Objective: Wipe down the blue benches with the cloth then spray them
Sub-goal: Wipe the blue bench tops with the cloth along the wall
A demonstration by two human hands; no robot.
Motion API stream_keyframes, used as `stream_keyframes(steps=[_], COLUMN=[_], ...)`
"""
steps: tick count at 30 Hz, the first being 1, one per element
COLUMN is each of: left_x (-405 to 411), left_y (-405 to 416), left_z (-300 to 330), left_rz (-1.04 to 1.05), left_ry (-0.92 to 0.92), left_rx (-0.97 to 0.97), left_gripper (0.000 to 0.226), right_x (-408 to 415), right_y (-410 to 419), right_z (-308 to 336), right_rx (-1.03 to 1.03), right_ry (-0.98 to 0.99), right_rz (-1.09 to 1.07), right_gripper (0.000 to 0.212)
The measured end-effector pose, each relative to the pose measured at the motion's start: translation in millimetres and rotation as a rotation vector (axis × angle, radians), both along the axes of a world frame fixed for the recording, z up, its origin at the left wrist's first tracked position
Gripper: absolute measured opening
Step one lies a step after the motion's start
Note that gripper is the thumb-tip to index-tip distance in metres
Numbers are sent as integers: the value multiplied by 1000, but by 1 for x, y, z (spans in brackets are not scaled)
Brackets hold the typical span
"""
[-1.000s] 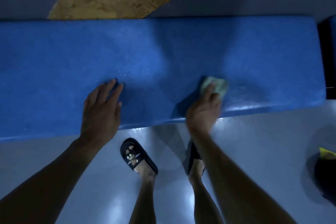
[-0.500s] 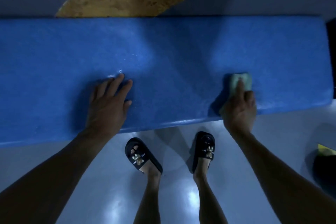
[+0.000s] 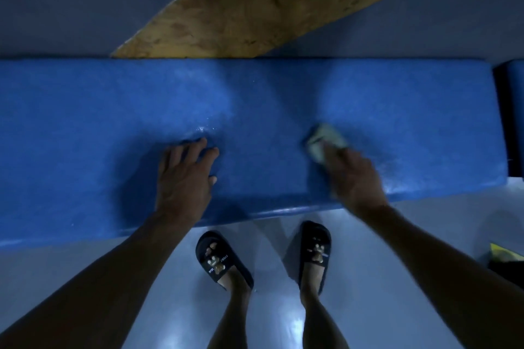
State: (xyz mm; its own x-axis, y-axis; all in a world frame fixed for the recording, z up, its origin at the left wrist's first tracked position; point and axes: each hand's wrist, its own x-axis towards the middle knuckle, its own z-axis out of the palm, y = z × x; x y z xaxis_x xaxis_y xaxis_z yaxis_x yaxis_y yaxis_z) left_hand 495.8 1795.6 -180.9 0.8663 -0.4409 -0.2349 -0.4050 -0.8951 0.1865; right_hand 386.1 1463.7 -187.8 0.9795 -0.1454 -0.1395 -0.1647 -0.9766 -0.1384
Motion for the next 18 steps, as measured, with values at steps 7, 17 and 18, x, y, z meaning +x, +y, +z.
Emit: stream_keyframes(steps=[7,17,18], left_x=[0,2,2], left_y=[-2,-1,0], left_z=[0,-6,-7], left_rz=[-3,6,2], left_ry=[-27,-106,-107], left_rx=[9,-89,-89], left_gripper=[59,58,58], right_x=[23,53,58], right_y=[22,69,40], right_z=[-15,-6,-8], right_rx=[-32,156,158], right_ry=[-75,-42,-23], right_rz=[-771,432,377], right_gripper=[65,55,50])
